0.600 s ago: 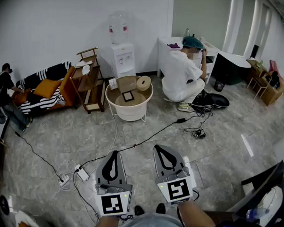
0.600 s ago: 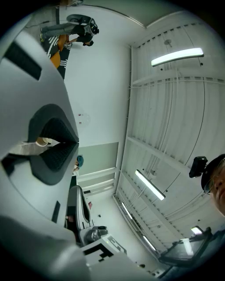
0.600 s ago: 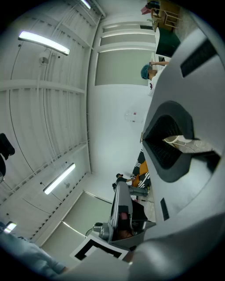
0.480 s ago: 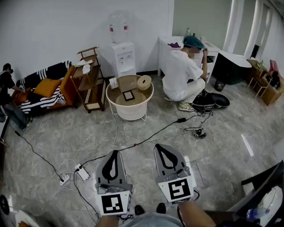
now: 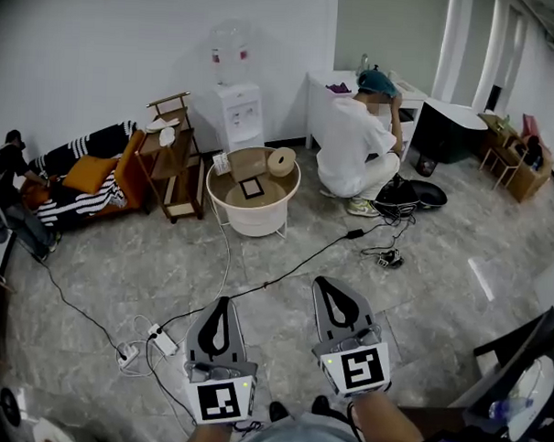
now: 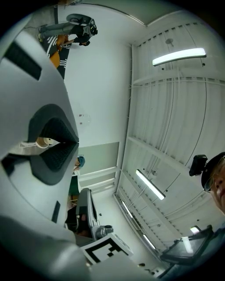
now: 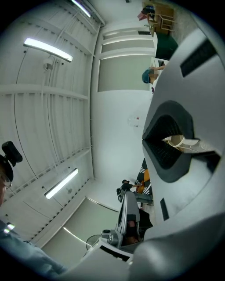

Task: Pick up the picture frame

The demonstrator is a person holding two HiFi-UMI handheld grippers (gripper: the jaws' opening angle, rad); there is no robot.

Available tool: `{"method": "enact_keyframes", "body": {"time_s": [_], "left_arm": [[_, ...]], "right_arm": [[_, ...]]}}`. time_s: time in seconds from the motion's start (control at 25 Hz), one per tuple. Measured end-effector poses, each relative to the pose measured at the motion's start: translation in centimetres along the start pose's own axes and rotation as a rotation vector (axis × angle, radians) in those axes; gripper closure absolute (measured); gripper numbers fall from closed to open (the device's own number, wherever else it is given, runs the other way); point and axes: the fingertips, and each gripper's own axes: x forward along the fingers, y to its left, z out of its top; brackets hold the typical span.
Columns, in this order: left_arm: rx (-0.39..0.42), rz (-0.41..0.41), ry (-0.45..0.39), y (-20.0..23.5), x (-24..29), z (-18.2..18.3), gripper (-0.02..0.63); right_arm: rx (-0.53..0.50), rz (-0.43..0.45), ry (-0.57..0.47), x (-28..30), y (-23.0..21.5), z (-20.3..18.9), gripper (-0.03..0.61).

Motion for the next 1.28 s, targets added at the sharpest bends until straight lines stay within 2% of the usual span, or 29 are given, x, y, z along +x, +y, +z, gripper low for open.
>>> {"method": "enact_keyframes", "body": {"time_s": [0.24, 0.4, 0.76, 1.0, 1.28], "left_arm": [[0.007, -0.001, 0.033, 1.6, 0.9, -2.0, 0.598], [0.01, -0.008, 0.057, 2.2, 3.3, -3.5, 0.598], [0.054, -0.011, 0.087, 3.3, 15.0, -6.4, 0.598], [0.074, 0.024, 0.088, 4.9, 24.5, -6.2, 0.598], [0.082, 0.07, 0.078, 6.6, 30.5, -6.5, 0.598]], "right_arm": [[0.013, -0.048, 0.023, 1.1, -1.2, -1.2, 0.565], [0.03, -0.057, 0.04, 3.6, -2.3, -2.6, 0.565], [0.075, -0.05, 0.064, 14.1, -8.6, -6.7, 0.565], [0.089, 0.002, 0.051, 23.4, -13.2, -6.8, 0.565], [0.087, 0.056, 0.043, 30.2, -15.4, -7.3, 0.565]]}}
